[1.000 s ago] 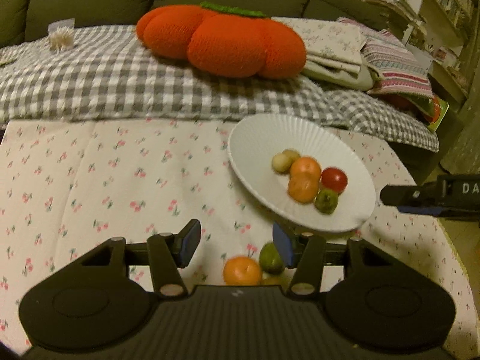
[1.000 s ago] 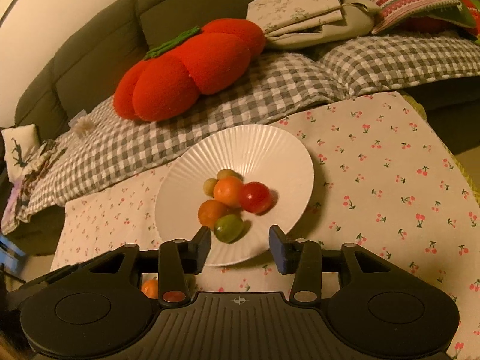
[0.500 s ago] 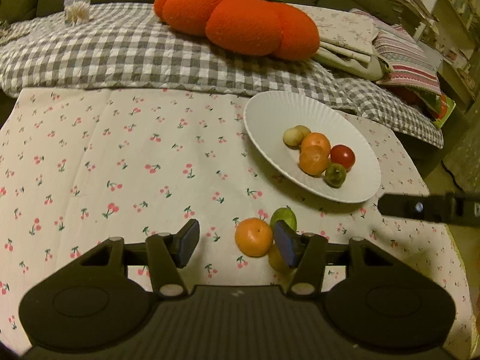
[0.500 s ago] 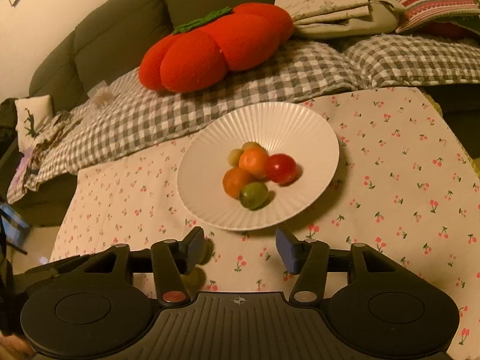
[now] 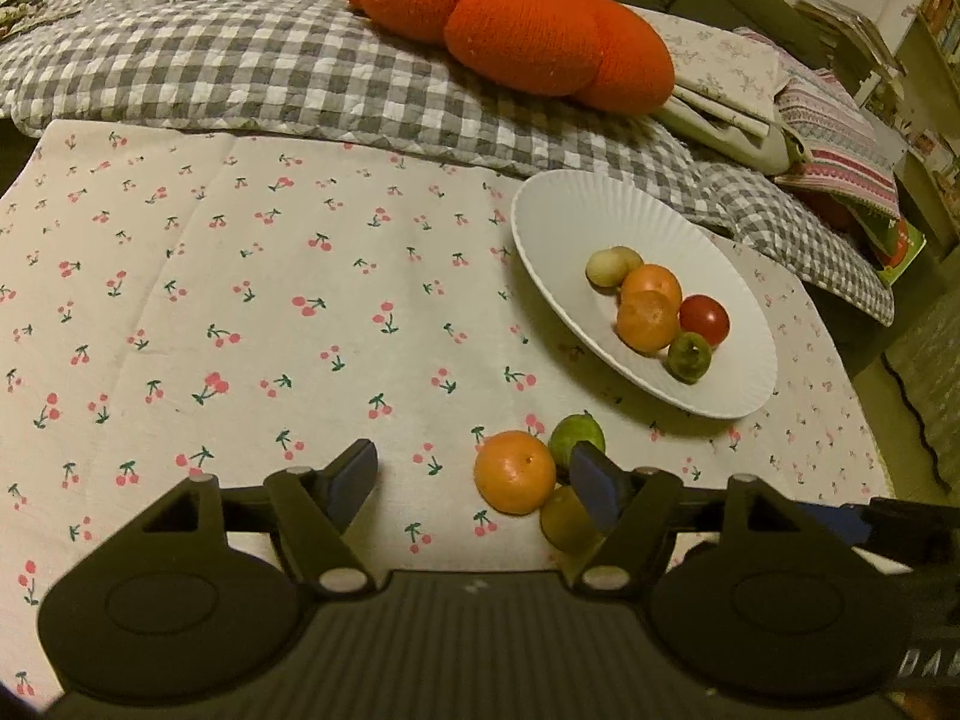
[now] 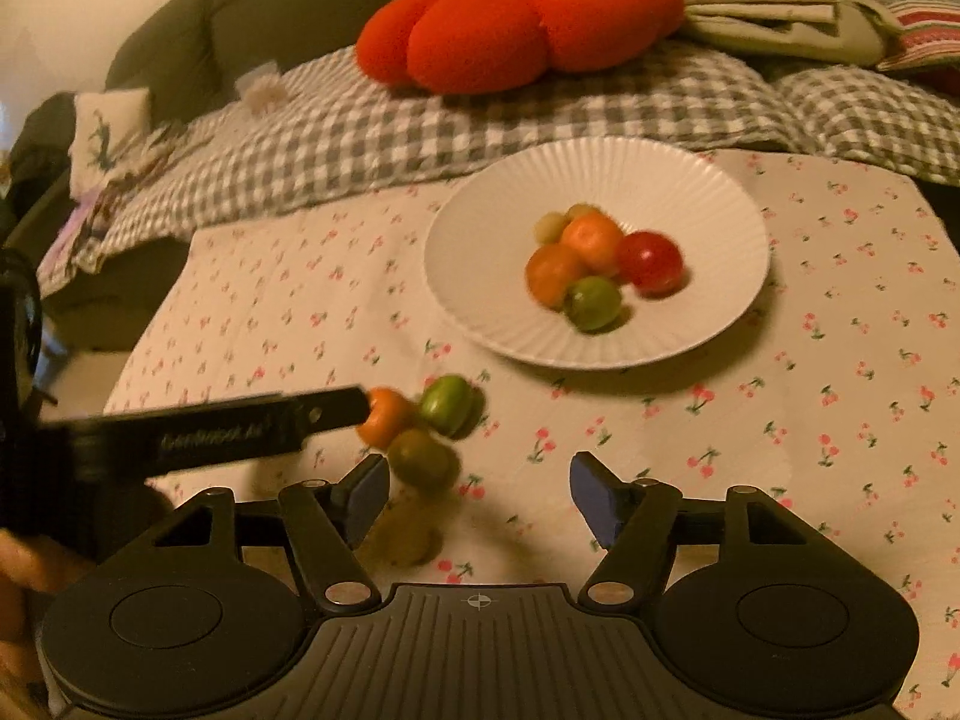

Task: Organize fruits
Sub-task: 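Grasp an orange from the cloth with the left tool, then grasp a yellow-green fruit with the right tool while the left tool holds the orange, then carry the orange and yellow-green fruit onto the white plate and open both tools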

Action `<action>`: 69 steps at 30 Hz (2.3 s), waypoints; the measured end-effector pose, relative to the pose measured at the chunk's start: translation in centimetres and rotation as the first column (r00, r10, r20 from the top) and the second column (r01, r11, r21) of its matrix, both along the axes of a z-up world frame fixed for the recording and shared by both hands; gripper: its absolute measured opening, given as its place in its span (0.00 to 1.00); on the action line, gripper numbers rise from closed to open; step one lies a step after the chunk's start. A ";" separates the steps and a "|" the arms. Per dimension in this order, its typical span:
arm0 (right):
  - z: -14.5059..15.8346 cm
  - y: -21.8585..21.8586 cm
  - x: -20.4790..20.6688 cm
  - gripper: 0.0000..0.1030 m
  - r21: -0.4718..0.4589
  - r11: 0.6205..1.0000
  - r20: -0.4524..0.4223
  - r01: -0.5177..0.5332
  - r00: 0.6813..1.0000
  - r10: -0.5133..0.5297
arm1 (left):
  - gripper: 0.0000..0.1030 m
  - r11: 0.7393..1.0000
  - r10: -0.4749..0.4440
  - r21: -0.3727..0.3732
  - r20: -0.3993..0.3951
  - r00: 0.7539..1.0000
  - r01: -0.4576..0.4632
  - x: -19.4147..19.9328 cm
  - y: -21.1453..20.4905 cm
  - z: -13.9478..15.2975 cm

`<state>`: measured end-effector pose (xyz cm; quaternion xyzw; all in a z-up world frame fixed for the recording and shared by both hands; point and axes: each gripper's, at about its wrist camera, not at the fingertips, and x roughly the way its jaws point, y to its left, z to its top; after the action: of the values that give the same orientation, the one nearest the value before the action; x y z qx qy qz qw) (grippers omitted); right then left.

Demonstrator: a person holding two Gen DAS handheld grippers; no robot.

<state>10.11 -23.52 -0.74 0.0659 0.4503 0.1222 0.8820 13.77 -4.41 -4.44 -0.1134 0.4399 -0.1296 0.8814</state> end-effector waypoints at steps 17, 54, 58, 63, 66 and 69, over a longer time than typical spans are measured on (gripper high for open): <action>-2.8 4.7 -0.8 0.64 -0.106 0.978 -0.022 -0.179 0.984 0.178 | 0.31 0.993 -0.113 0.035 0.060 0.992 0.111 0.4 -2.3 -1.2; -0.3 0.6 1.0 0.23 -0.042 0.998 0.050 -0.054 0.997 0.056 | 0.29 0.999 -0.031 0.016 0.078 0.996 0.030 0.8 -0.2 1.9; 0.8 -0.6 1.3 0.23 -0.014 1.000 0.073 -0.020 0.997 0.021 | 0.29 0.999 -0.030 -0.007 0.090 0.995 0.031 1.1 -0.2 2.5; 2.0 -2.8 2.0 0.23 0.020 0.999 0.100 0.047 0.994 -0.049 | 0.29 0.998 -0.042 -0.039 0.117 0.992 0.047 1.5 -0.7 3.4; 2.4 -4.7 2.8 0.23 0.048 0.992 0.099 0.117 0.988 -0.122 | 0.29 0.996 -0.056 -0.060 0.137 0.989 0.065 1.8 -1.3 3.8; 2.3 -6.4 3.4 0.23 0.075 0.980 0.090 0.185 0.977 -0.191 | 0.29 0.994 -0.077 -0.067 0.155 0.985 0.088 2.2 -2.1 3.9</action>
<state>13.47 -29.89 1.58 0.1315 0.3943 0.0563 0.9078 15.97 -6.52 -0.49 -0.1170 0.3707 -0.1904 0.9015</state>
